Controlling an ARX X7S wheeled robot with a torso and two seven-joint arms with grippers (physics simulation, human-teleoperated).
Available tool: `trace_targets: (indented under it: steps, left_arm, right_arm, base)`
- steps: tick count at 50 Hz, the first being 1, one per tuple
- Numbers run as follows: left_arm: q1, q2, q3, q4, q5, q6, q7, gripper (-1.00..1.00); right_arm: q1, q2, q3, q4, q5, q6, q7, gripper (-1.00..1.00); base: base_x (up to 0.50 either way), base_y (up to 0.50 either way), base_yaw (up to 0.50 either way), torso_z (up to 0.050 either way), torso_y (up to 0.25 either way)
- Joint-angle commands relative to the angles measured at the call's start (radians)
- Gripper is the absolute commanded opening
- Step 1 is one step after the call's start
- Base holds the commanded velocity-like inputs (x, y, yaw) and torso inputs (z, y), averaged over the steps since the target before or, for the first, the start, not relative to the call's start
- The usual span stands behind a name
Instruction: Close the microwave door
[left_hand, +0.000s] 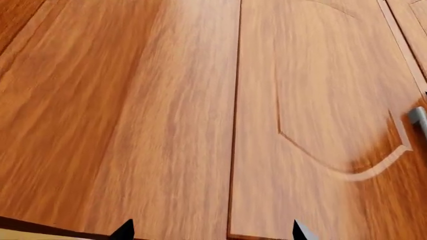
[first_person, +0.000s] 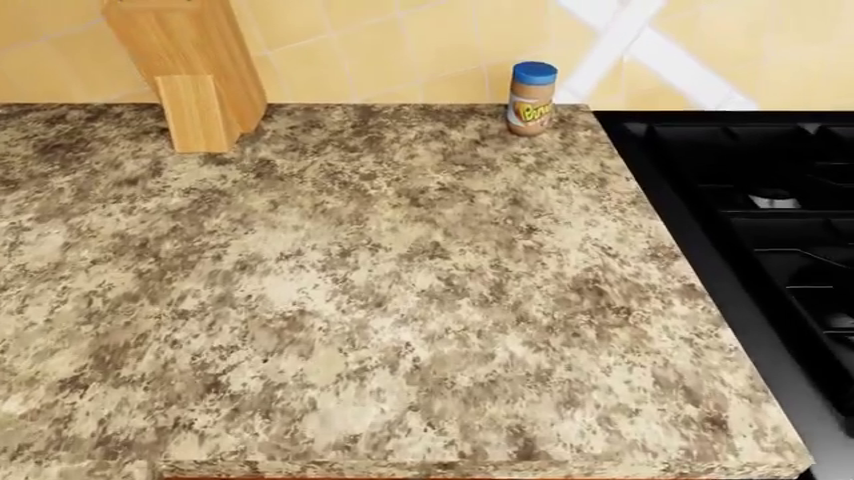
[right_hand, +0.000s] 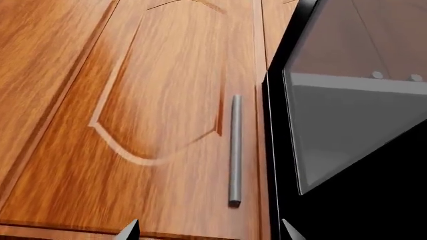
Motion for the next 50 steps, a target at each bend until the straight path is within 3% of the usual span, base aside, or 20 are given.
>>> trace_targets:
  steps: [1, 34, 50]
  left_arm:
    - [-0.001, -0.006, 0.005, 0.001, 0.002, 0.007, 0.004, 1.00]
    - [0.009, -0.017, 0.018, 0.001, 0.022, 0.021, 0.020, 1.00]
    - [0.010, -0.030, 0.017, -0.003, 0.033, 0.025, 0.029, 1.00]
  right_arm:
    - [0.001, 0.004, -0.006, 0.001, 0.005, -0.011, 0.005, 1.00]
    - [0.079, 0.027, -0.074, 0.048, 0.057, -0.037, 0.069, 1.00]
    - [0.185, 0.004, -0.129, 0.134, -0.019, -0.013, 0.024, 1.00]
  base:
    - [0.50, 0.00, 0.00, 0.000, 0.000]
    - [0.04, 0.00, 0.00, 0.000, 0.000]
    - [0.00, 0.00, 0.00, 0.000, 0.000]
